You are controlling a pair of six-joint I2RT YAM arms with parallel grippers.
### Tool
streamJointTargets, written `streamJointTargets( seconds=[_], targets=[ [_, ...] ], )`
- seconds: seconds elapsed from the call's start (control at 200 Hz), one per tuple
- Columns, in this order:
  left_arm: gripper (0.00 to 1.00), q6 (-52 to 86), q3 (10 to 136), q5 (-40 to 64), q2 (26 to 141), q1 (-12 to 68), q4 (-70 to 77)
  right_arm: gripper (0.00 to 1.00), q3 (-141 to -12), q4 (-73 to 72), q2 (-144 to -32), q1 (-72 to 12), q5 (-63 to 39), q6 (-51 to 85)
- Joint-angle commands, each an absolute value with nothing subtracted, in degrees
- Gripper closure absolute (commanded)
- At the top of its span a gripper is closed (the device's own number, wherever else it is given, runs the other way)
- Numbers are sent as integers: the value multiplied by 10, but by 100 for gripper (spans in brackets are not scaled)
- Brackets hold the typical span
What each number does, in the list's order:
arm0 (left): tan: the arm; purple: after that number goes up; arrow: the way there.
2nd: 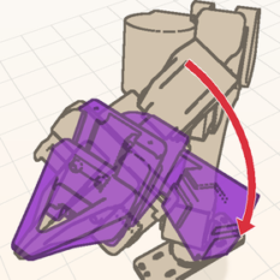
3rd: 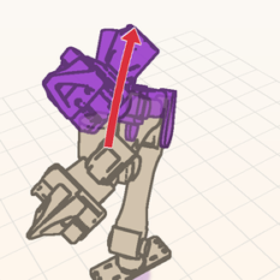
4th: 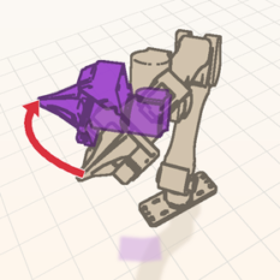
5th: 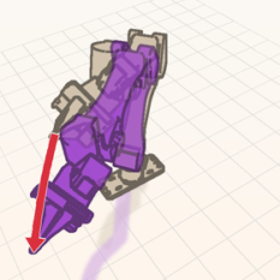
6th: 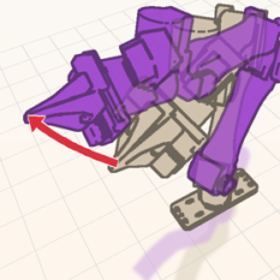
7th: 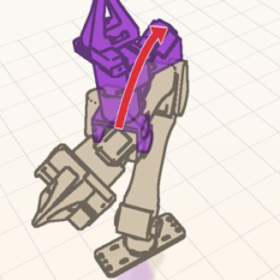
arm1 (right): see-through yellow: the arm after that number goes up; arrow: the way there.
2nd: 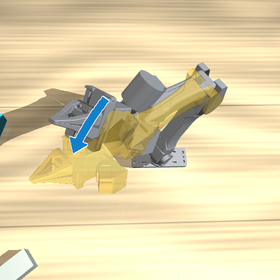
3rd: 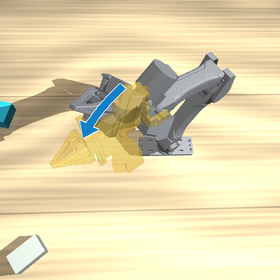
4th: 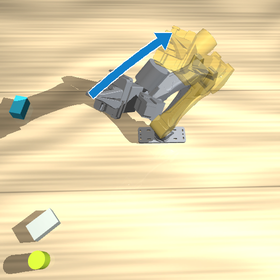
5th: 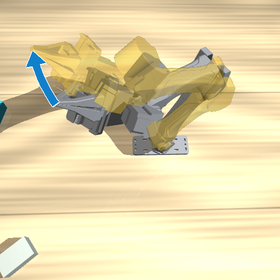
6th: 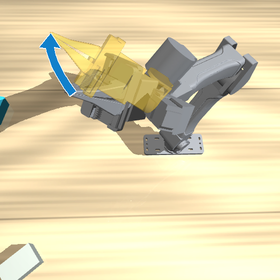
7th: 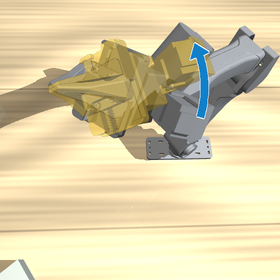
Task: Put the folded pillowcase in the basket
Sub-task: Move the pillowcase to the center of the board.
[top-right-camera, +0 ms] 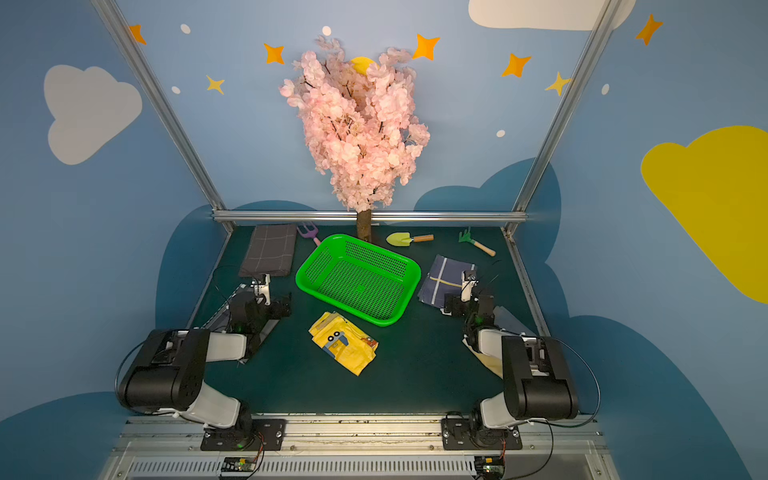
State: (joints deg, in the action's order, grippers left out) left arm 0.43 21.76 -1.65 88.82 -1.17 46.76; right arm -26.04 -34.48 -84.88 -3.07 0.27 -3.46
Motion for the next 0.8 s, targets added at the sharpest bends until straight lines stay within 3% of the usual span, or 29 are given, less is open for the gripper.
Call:
streamJointTargets(
  seconds=[0.0,0.711,0.791],
  targets=[
    [0,4,230,-11,883,-11,469,2,-271,-339,-844,-27,-5,-34],
    [0,8,227,6,880,-20,474,2,-277,-339,-838,-25,-8,-24],
    [0,7,244,2,846,-22,429,2,-306,-277,-805,-25,16,-6]
  ],
)
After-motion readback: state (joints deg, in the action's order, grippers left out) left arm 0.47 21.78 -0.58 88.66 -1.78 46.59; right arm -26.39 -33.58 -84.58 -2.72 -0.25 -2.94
